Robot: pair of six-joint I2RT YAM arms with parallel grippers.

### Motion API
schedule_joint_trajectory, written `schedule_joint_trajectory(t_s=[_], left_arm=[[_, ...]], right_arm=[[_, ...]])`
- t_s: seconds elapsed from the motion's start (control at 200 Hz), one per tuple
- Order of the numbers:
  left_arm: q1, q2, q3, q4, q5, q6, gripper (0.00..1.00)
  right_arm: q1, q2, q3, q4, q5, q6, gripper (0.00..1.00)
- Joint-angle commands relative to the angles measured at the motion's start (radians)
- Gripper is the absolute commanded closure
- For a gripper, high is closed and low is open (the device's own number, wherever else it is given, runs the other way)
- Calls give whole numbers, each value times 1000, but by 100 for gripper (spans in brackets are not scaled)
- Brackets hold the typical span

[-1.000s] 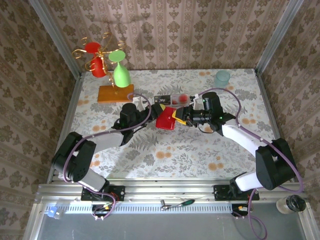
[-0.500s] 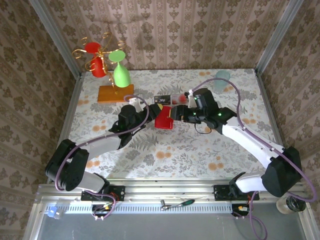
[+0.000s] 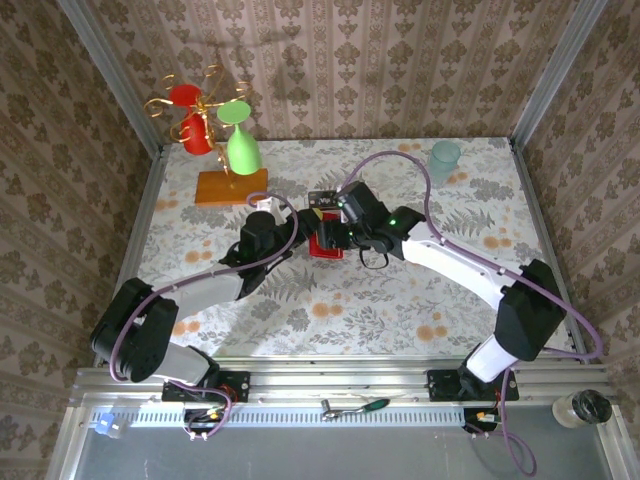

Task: Put the credit cards into the card holder
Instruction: Open the button on the card holder, then open the card holder at the center of the table.

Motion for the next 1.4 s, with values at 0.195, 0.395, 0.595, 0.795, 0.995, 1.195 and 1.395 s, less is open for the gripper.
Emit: schedule_joint_trajectory(t_s=[0.195, 0.395, 0.595, 0.795, 0.995, 1.195, 1.395], left_arm=[[-14, -56, 21, 32, -4, -14, 100], [-12, -71, 23, 19, -1, 3, 100], [2, -73, 40, 54, -12, -32, 100], [6, -76, 58, 137, -102, -165, 100], [-2, -91, 72, 182, -193, -289, 100], [-9, -81, 73, 255, -223, -366, 100], [-17, -57, 90, 286, -213, -382, 100]], right_arm=[[-51, -2, -116, 10, 106, 15, 100], [-174, -97, -266, 64, 16, 39, 100], [-245, -261, -352, 100, -153, 64, 54], [-300, -396, -472, 304, -380, 229, 40], [-313, -422, -570, 610, -508, 451, 40], [-313, -403, -623, 865, -548, 617, 40], [-313, -351, -622, 1026, -572, 722, 41]])
